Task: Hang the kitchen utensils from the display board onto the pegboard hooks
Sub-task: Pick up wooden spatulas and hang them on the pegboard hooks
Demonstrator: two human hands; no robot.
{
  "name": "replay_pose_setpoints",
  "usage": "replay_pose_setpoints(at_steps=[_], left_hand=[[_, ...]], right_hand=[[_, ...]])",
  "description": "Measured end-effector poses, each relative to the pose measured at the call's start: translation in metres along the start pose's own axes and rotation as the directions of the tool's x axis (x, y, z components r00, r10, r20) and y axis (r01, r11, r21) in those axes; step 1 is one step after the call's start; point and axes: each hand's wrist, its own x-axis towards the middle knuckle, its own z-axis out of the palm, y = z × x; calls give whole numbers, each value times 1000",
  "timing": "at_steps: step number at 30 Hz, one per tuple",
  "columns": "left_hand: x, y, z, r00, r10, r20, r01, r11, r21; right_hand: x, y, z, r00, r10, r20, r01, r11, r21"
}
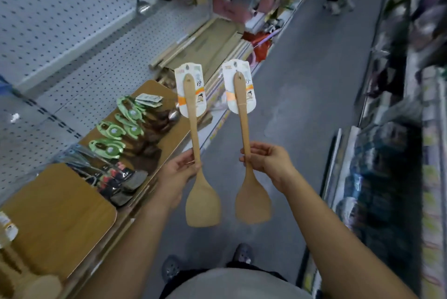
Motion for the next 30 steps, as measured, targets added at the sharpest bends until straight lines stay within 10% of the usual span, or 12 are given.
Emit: replay_pose_setpoints(at_steps=[30], left_hand=[[341, 111, 226, 997, 24, 72, -30, 995, 95]], right_hand=[[310, -192, -162, 991, 5, -133, -6, 1000, -6]])
